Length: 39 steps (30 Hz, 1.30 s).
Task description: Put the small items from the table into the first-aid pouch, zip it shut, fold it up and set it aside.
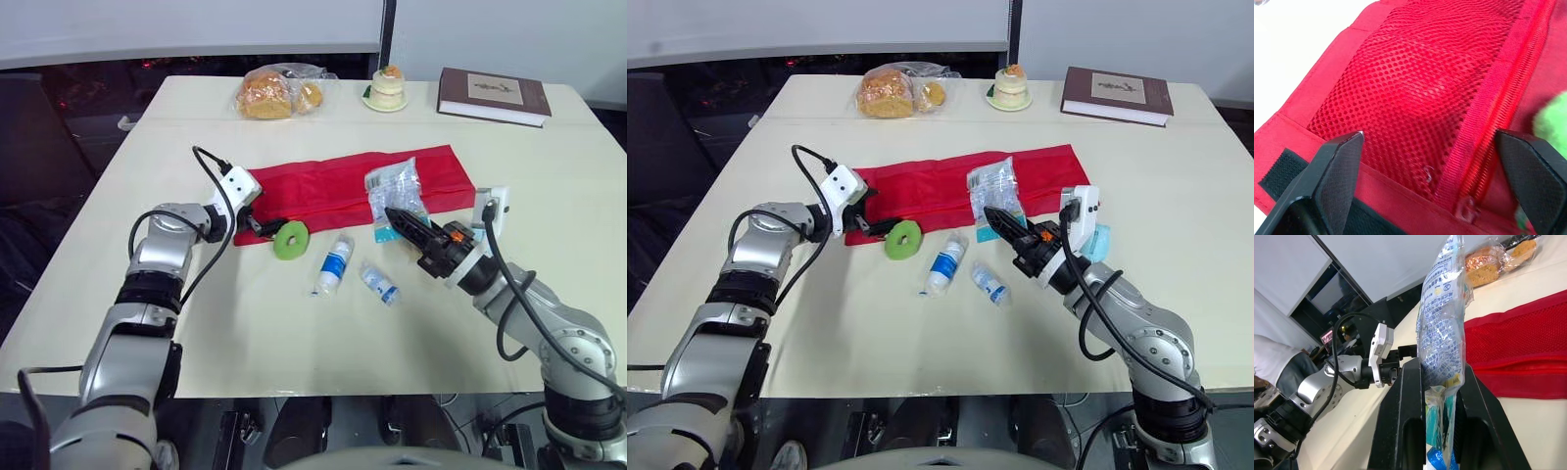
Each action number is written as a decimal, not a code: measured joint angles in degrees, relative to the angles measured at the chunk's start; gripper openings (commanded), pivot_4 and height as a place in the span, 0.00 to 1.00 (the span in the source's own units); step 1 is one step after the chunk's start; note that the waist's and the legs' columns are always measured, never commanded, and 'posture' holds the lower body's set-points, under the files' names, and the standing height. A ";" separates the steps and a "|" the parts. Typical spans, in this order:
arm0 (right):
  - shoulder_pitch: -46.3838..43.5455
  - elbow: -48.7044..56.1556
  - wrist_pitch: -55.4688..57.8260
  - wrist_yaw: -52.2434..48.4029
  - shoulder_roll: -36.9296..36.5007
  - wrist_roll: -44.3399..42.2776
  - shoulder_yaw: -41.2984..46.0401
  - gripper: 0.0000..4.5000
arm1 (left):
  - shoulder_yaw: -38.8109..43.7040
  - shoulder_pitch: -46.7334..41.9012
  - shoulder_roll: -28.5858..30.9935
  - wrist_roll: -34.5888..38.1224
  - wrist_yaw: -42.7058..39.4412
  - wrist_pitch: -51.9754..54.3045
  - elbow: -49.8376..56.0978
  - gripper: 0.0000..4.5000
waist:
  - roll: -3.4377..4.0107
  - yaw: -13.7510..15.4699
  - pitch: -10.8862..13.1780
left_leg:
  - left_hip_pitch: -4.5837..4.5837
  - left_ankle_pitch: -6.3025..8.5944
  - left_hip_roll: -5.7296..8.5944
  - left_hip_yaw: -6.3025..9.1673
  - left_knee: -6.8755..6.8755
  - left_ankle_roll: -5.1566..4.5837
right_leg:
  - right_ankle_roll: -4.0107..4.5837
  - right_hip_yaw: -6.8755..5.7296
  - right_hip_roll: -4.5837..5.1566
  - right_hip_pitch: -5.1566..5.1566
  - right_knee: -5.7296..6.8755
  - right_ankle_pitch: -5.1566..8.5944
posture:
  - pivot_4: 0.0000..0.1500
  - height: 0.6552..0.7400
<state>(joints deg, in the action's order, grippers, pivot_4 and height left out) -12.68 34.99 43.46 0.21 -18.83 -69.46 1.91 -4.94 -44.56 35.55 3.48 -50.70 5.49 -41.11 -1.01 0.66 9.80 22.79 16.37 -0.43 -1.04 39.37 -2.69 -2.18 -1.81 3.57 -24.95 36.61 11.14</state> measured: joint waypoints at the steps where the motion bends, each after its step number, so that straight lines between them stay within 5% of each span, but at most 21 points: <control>1: 0.01 0.00 -0.03 -0.02 0.07 0.24 -0.11 0.01 | -0.02 -0.24 0.01 -0.26 -0.06 -1.03 -0.50 0.99 | 0.00 -0.02 0.00 | 0.00 0.00 0.00 -0.01 0.00 0.00 | 0.00 0.01 0.00 0.00 0.00 0.00 | 1.00 0.87; 3: 0.03 0.00 -0.08 -0.06 0.15 0.63 -0.31 0.01 | -0.08 -0.29 0.00 -1.01 -0.16 -2.45 -1.03 0.99 | 0.00 -0.09 0.00 | 0.00 0.00 0.00 -0.01 0.00 0.00 | 0.00 0.01 0.00 0.00 0.00 0.00 | 1.00 0.87; 6: 0.13 0.00 -0.15 -0.18 0.74 1.57 -0.89 0.01 | -0.08 -0.38 -0.48 -1.35 -0.34 -4.38 -2.82 0.83 | 0.00 -0.14 0.00 | -0.01 0.00 0.00 0.01 0.00 0.00 | 0.00 0.00 0.00 -0.01 0.05 0.00 | 1.00 0.87; 10: 0.13 0.00 -0.15 -0.52 1.12 1.78 -1.03 0.01 | -0.19 -0.93 -1.27 -2.32 -0.99 -6.82 -4.50 0.48 | 0.00 -0.07 0.00 | -0.01 0.00 0.00 0.00 0.03 0.00 | 0.00 0.00 0.00 0.00 0.07 0.00 | 1.00 0.87; 17: 0.25 -0.01 -0.10 -0.84 0.91 1.75 -1.02 0.01 | -0.17 -2.22 -3.39 -2.25 -3.80 -10.24 -5.04 0.01 | 0.00 0.03 0.00 | 0.00 0.00 0.01 -0.01 0.04 0.00 | 0.01 0.00 0.01 0.00 0.07 0.00 | 1.00 0.87; 30: 1.81 -5.32 5.38 3.36 -3.05 -6.33 0.03 0.01 | -1.46 -2.07 -11.36 0.02 -13.47 -14.60 -1.01 0.01 | -0.03 0.02 -0.01 | -0.02 -0.01 0.02 -0.01 0.06 -0.01 | 0.01 0.03 0.00 0.00 0.13 -0.01 | 1.00 0.87; 39: -3.83 -17.60 7.73 11.06 4.67 -8.42 -0.79 0.01 | -2.38 -0.84 -14.12 0.95 -14.34 -13.66 3.16 0.01 | -0.03 -0.37 -0.01 | -0.02 0.00 0.01 0.00 0.06 -0.01 | 0.01 0.04 0.00 0.00 0.14 -0.01 | 1.00 0.87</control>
<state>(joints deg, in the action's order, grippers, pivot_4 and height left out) -16.51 17.39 51.19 11.27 -14.16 -77.88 1.12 -7.32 -45.40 21.43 4.43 -65.03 -8.18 -37.95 -1.04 0.28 9.79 22.77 16.36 -0.42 -1.04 39.43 -2.70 -2.17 -1.77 3.56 -24.95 36.75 11.13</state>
